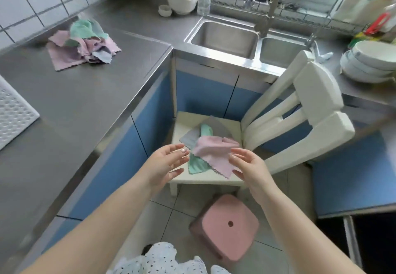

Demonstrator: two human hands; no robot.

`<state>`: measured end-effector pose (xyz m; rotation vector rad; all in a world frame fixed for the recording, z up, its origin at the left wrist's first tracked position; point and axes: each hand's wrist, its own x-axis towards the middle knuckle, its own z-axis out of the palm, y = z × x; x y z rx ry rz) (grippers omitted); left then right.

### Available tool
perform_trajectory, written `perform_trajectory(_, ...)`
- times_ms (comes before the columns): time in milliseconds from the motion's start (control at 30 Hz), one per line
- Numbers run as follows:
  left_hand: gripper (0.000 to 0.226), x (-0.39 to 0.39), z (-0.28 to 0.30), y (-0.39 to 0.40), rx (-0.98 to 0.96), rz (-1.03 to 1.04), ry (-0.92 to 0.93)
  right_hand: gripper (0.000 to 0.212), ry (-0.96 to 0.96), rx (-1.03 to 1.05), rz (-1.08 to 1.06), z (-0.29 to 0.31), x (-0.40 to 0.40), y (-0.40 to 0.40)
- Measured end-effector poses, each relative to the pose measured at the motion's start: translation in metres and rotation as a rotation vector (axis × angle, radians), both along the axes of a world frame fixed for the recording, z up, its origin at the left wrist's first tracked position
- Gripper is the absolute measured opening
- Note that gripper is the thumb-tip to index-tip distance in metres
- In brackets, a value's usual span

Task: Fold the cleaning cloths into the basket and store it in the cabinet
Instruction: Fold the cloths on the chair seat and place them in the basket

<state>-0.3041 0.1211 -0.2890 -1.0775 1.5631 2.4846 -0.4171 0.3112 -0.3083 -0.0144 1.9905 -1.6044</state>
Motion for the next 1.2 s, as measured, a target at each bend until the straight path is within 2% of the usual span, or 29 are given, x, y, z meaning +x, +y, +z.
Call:
perform_trajectory(133, 0.020, -0.011, -0.012, 0.022, -0.007, -0.032, -0.040, 0.017, -0.043, 0.027, -0.021, -0.020, -0.007, 0.025)
perform_trajectory(333, 0.022, -0.032, -0.031, 0.014, -0.029, -0.018, -0.088, 0.019, -0.104, 0.067, -0.025, -0.047, -0.023, 0.024)
perform_trajectory(633, 0.022, -0.107, -0.079, -0.044, -0.031, -0.052, -0.133, 0.019, -0.078, 0.189, -0.003, -0.093, -0.081, -0.027)
perform_trajectory(867, 0.020, -0.162, -0.128, -0.081, -0.119, -0.103, -0.187, 0.016, -0.058, 0.355, 0.086, -0.143, -0.132, -0.060)
perform_trajectory(1033, 0.024, -0.183, -0.187, -0.068, -0.169, -0.083, -0.254, 0.017, -0.045, 0.482, 0.212, -0.205, -0.162, -0.056)
perform_trajectory(1200, 0.023, -0.197, -0.277, -0.034, -0.322, -0.012, -0.231, 0.020, 0.053, 0.584, 0.440, -0.301, -0.186, -0.042)
